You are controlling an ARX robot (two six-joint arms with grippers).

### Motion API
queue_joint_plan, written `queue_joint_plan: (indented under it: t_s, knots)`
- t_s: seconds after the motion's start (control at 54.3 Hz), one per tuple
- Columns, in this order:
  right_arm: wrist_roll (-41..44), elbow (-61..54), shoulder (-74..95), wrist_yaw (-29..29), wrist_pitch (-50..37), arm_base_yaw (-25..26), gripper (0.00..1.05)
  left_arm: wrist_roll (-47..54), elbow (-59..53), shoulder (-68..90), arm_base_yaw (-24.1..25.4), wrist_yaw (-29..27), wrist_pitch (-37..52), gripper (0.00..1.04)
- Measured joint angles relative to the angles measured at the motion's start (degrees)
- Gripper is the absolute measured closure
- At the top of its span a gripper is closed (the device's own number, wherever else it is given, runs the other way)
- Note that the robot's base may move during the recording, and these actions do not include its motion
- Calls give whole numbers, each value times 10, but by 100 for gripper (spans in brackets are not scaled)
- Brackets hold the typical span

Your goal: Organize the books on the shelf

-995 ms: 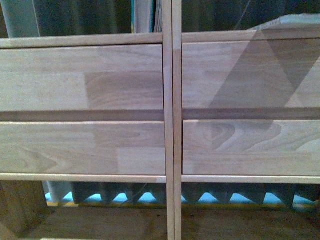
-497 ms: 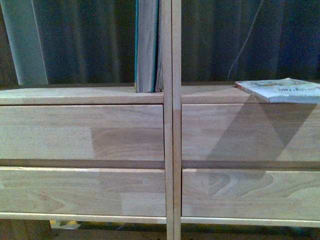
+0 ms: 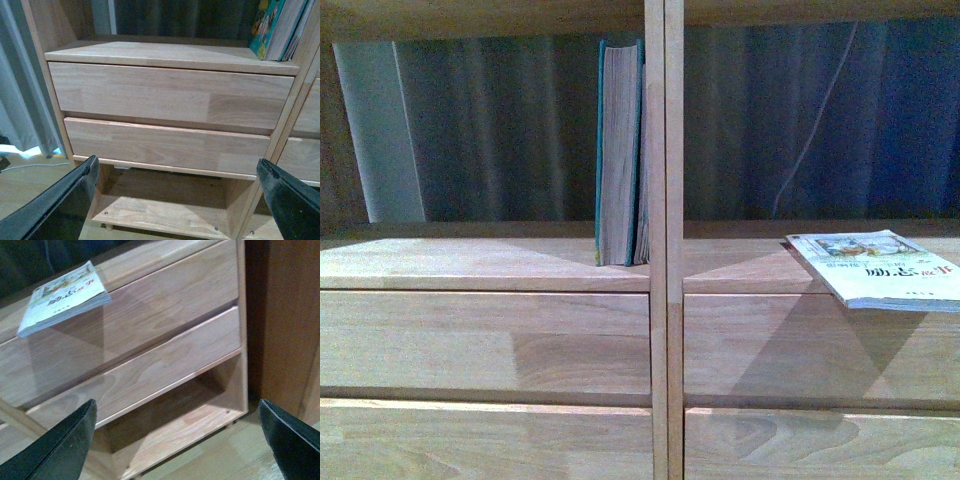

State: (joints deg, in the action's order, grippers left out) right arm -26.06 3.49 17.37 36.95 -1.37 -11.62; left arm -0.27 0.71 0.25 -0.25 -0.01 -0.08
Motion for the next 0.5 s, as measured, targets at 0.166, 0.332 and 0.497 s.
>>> queue_joint_plan:
  t_s: [0.166, 0.332, 0.497]
  knots:
    - [-159, 36, 108, -78, -18, 17, 7, 0, 0, 0, 0, 0, 0, 7]
    - [-297, 71, 265, -156, -101, 26, 7, 0, 0, 0, 0, 0, 0, 7]
    - [-375, 144, 452, -207, -213, 44, 7, 0, 0, 0, 0, 0, 0, 7]
